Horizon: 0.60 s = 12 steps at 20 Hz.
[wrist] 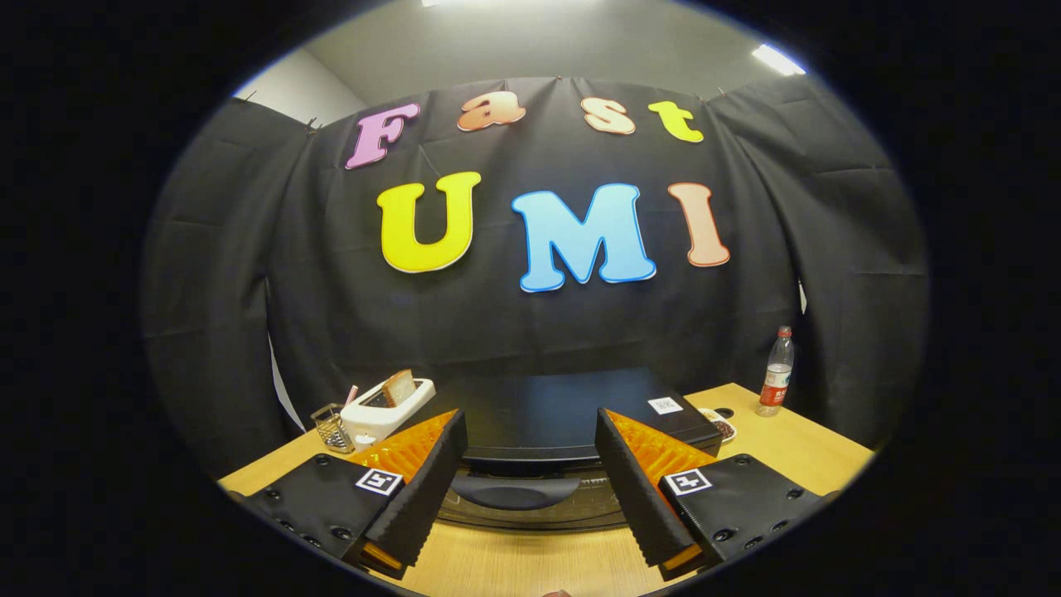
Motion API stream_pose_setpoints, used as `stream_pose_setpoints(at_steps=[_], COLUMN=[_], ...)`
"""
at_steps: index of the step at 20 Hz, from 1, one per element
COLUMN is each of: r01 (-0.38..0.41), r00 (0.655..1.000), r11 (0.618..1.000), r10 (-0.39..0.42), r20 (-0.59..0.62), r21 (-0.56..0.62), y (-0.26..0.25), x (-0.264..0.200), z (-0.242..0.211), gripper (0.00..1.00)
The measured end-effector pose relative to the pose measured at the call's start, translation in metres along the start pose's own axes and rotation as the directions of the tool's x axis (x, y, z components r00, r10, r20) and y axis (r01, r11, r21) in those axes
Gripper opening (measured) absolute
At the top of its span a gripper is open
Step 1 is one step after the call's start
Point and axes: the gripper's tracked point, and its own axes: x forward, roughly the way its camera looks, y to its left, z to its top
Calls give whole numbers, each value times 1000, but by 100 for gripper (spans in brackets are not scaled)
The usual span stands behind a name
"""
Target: Open the toaster oven, put the food inside, and close the toaster oven door.
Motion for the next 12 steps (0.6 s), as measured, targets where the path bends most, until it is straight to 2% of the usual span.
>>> stream_pose_setpoints(at_steps=[6, 12], r01=[3, 64], r00=[998, 990], r11=[1000, 997], r10=[-5, -70], r20=[-61, -119], r21=[-31, -53], y=[9, 1], x=[20, 33], z=[-29, -54], gripper=[99, 99])
